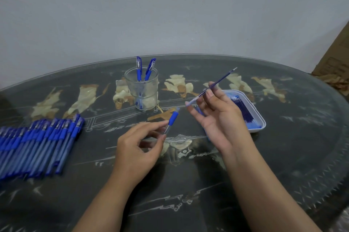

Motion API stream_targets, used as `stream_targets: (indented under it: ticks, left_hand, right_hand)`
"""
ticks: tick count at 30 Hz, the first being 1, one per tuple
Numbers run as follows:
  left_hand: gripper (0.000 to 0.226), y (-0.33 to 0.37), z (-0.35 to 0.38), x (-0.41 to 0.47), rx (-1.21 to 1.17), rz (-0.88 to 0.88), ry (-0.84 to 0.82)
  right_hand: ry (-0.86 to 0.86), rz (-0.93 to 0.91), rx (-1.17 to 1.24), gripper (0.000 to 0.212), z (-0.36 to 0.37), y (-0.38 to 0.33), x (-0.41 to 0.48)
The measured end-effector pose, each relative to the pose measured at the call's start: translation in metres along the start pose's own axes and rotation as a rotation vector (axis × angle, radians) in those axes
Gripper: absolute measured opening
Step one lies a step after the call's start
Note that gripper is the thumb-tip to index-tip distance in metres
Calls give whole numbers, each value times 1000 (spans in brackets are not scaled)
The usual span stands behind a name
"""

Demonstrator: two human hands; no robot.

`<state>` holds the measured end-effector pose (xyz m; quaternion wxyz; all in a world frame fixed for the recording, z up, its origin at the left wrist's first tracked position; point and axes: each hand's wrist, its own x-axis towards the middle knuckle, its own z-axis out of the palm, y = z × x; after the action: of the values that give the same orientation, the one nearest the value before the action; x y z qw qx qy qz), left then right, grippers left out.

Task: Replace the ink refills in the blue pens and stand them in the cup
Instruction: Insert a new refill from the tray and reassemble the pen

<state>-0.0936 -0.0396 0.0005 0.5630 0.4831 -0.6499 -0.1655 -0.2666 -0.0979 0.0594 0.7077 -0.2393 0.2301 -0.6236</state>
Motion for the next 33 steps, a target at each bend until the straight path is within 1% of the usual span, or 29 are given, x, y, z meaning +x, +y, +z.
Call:
stream_targets:
  ticks: [2, 10, 15, 17, 19, 22, 25, 27, 30, 33]
  left_hand:
    - [38, 1, 0, 0, 10, 22, -4]
    - [39, 2, -1, 0, 17, 51, -23]
    - [38, 3, -1, 1, 40, 69, -28]
    - [38, 4, -2, 1, 56, 78, -40]
    - [38, 4, -2, 1, 66, 81, -38]
    - [38, 3, -1, 1, 46, 21, 6]
    - [38, 4, -3, 0, -2, -63, 48]
    - [36, 4, -5, 1, -41, -108, 80]
    - [35, 6, -14, 3, -78, -166, 185]
    - [35, 5, -28, 7, -136, -253, 323]
  right_hand:
    - [0, 18, 32, 21, 0, 5, 1]
    - [29, 58, -29, 21, -3, 8, 2]
    - [21, 20, -84, 20, -3, 8, 1]
    - [7, -40, -206, 19, -2, 8, 0]
    - [-9, -84, -393, 18, 0, 10, -3]
    - [-72, -52, -637, 15, 4, 20, -9]
    - [-117, -54, -750, 10, 8, 29, -12]
    - [-141, -66, -787, 13, 10, 32, -13]
    - [-147, -95, -879, 17, 7, 38, -13]
    - [-153, -144, -1109, 17, 2, 51, -12]
